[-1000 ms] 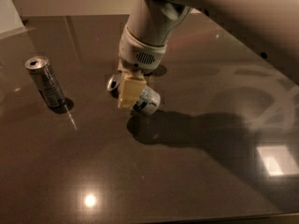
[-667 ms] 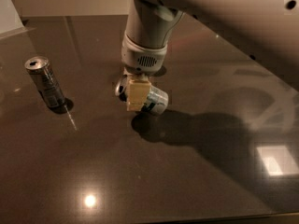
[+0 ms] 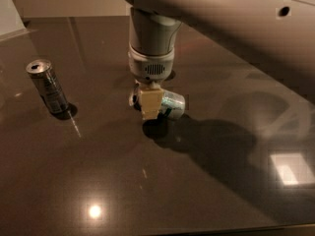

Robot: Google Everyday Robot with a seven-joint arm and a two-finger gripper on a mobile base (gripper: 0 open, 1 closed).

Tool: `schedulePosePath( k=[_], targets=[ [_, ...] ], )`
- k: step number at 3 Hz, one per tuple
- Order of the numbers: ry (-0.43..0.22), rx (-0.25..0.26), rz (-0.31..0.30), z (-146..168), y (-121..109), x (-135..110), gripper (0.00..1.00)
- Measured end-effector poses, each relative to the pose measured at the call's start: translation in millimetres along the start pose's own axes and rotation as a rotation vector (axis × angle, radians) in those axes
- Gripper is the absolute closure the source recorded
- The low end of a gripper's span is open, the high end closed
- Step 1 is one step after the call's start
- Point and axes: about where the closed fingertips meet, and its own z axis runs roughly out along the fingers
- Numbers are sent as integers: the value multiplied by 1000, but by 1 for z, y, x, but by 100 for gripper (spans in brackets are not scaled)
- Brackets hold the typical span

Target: Knock 7up can over

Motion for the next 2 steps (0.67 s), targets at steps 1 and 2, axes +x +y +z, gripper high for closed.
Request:
schedulePosePath(
  k=[1,2],
  targets=[
    [54,-6,-14,6,2,6,59],
    [86,-18,-23,13,5,11,36]
  ],
)
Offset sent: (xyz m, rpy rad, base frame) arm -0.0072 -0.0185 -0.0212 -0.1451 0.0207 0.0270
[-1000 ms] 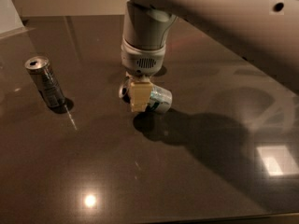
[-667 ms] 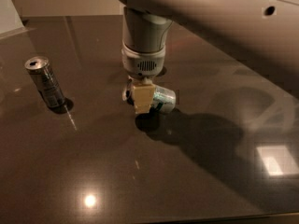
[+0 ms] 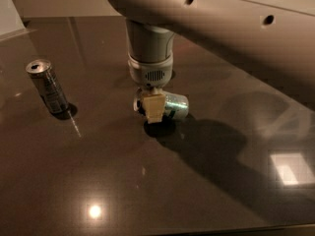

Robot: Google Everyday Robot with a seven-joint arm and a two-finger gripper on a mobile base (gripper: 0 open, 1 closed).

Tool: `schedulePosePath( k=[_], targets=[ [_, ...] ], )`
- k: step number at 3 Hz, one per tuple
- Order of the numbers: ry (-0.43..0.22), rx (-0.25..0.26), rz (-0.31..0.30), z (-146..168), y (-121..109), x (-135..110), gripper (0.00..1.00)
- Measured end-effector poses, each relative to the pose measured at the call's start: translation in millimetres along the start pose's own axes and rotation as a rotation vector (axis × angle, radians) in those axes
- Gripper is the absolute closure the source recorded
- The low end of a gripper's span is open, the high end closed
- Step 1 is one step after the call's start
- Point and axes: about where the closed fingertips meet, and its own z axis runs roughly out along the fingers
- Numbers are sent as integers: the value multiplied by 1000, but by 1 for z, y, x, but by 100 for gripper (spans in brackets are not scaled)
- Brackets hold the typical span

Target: Knock 7up can over

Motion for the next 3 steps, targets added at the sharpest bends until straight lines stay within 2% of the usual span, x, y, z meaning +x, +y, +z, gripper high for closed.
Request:
schedulePosePath(
  k=[1,2,3],
  targets=[
    [20,-11,-5,6,2,3,12],
    [46,-37,-14,22,5,7,0],
    [46,-37,-14,22,5,7,0]
  ],
)
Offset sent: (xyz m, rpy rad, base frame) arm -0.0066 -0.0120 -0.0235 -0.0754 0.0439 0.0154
